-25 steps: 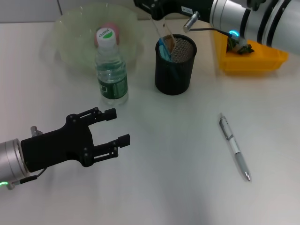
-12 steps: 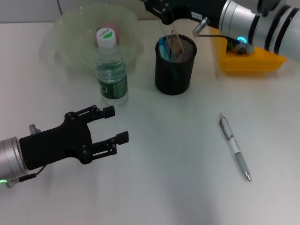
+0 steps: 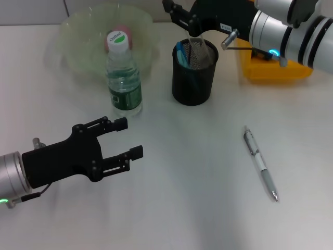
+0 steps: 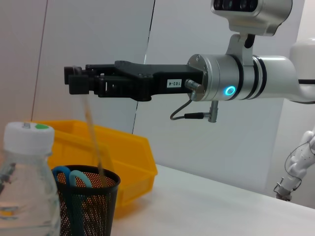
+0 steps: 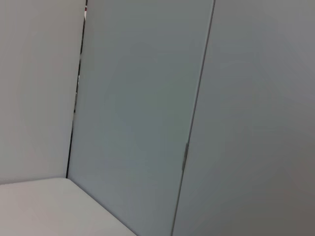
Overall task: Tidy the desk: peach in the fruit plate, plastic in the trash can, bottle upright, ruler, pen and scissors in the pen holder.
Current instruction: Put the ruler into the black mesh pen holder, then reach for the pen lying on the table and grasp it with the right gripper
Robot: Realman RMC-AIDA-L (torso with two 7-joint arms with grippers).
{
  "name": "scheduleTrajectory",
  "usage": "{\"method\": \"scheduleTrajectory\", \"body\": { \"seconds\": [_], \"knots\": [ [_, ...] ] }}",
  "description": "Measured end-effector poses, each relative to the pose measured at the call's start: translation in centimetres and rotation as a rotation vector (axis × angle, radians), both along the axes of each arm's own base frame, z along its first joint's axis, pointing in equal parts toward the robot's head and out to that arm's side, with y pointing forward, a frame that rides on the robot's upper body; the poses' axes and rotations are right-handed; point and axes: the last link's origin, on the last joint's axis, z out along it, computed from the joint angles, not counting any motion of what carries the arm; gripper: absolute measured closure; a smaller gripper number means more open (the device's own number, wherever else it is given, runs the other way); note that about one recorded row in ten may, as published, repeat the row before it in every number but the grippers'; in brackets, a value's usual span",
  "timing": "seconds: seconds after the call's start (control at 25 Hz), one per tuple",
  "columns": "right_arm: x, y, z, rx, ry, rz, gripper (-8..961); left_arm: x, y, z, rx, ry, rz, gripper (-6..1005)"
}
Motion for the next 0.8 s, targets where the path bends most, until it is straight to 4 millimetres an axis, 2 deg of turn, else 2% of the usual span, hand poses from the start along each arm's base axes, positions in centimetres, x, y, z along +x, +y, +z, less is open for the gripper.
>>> {"method": "scheduleTrajectory", "body": {
  "seconds": [0.32,0.4,0.48,0.64,0.8],
  "knots": [
    [0.7,-0.2,0.3,0.009,0.009,-0.023,446,0.1,0.2,0.1,-0.003,-0.001,0.002,247],
    [0.8,-0.5,0.5,0.012,0.017,-0.021,384,0.1,0.2,0.2,-0.003,-0.001,0.001,247],
    [0.7,-0.6,0.7,0.014,0.024,-0.016,384,0.1,0.2,0.2,-0.003,-0.001,0.001,247],
    [0.1,-2.1,2.1,0.017,0.079,0.0,383,0.1,0.2,0.1,-0.002,-0.001,0.0,247],
    [-0.2,-4.2,4.8,-0.027,0.167,0.029,383,0.0,0.0,0.2,0.006,-0.003,0.005,247]
  ]
}}
